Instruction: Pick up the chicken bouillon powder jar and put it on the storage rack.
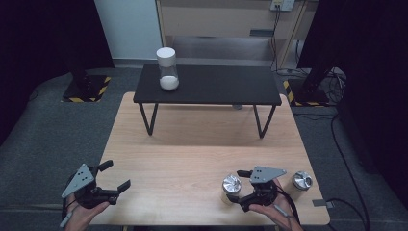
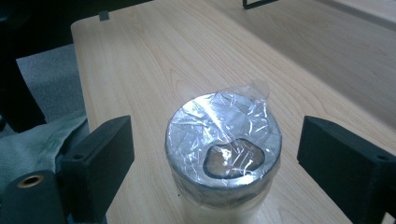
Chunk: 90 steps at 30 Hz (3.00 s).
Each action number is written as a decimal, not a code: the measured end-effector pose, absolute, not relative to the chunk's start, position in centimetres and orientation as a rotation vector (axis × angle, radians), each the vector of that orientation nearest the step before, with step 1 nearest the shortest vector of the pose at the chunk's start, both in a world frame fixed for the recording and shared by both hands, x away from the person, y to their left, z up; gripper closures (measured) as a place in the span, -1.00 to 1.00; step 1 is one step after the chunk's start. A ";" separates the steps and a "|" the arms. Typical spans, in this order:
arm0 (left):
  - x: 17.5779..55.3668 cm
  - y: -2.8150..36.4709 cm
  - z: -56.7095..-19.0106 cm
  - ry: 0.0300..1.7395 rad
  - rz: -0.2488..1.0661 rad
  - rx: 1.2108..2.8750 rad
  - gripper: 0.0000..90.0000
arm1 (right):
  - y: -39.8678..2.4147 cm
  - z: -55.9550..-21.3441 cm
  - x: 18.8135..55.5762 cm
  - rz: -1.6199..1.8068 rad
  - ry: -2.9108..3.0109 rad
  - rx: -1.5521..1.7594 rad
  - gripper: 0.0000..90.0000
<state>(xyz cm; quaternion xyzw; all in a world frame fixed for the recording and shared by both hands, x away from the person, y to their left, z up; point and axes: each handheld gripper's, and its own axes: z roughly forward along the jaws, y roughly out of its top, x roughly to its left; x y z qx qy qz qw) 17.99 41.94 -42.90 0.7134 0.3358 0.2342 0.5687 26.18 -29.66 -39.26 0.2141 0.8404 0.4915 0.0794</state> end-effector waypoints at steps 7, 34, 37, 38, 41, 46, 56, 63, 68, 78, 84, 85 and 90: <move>18.0 41.9 -42.9 0.787 0.551 1.677 -1.00 | -29.2 -39.4 26.7 1.454 2.529 0.625 -0.62; 18.1 41.9 -42.9 0.788 0.548 1.684 -1.00 | -28.0 -39.3 27.1 1.381 2.550 0.569 -0.22; 18.0 41.9 -42.9 0.789 0.549 1.681 -1.00 | -27.9 -39.2 27.1 1.372 2.554 0.566 -0.22; 18.0 41.9 -42.9 0.789 0.549 1.680 -1.00 | -27.8 -39.1 27.1 1.368 2.554 0.563 -0.22; 18.0 41.9 -42.9 0.789 0.549 1.680 -1.00 | -27.7 -38.9 27.1 1.356 2.560 0.556 -0.22; 18.0 41.9 -42.9 0.787 0.549 1.682 -1.00 | -27.6 -38.8 27.3 1.353 2.565 0.563 -0.22; 18.0 41.9 -42.8 0.785 0.548 1.683 -1.00 | -27.7 -37.3 27.9 1.368 2.568 0.549 -0.22; 18.1 42.0 -42.9 0.784 0.542 1.685 -1.00 | -27.5 -35.6 29.1 1.393 2.582 0.532 -0.22; 18.1 42.0 -42.9 0.786 0.540 1.682 -1.00 | -26.9 -34.3 29.8 1.378 2.594 0.505 -0.22; 18.1 42.0 -42.9 0.784 0.538 1.684 -1.00 | -25.9 -32.0 31.3 1.394 2.611 0.500 -0.22; 18.2 42.0 -42.9 0.786 0.536 1.682 -1.00 | -25.4 -30.7 32.2 1.401 2.615 0.515 -0.22; 18.2 42.0 -42.9 0.785 0.535 1.683 -1.00 | -25.3 -30.4 32.4 1.401 2.617 0.518 -0.22; 18.2 42.1 -42.9 0.787 0.535 1.680 -1.00 | -24.8 -28.7 33.4 1.398 2.616 0.524 -0.22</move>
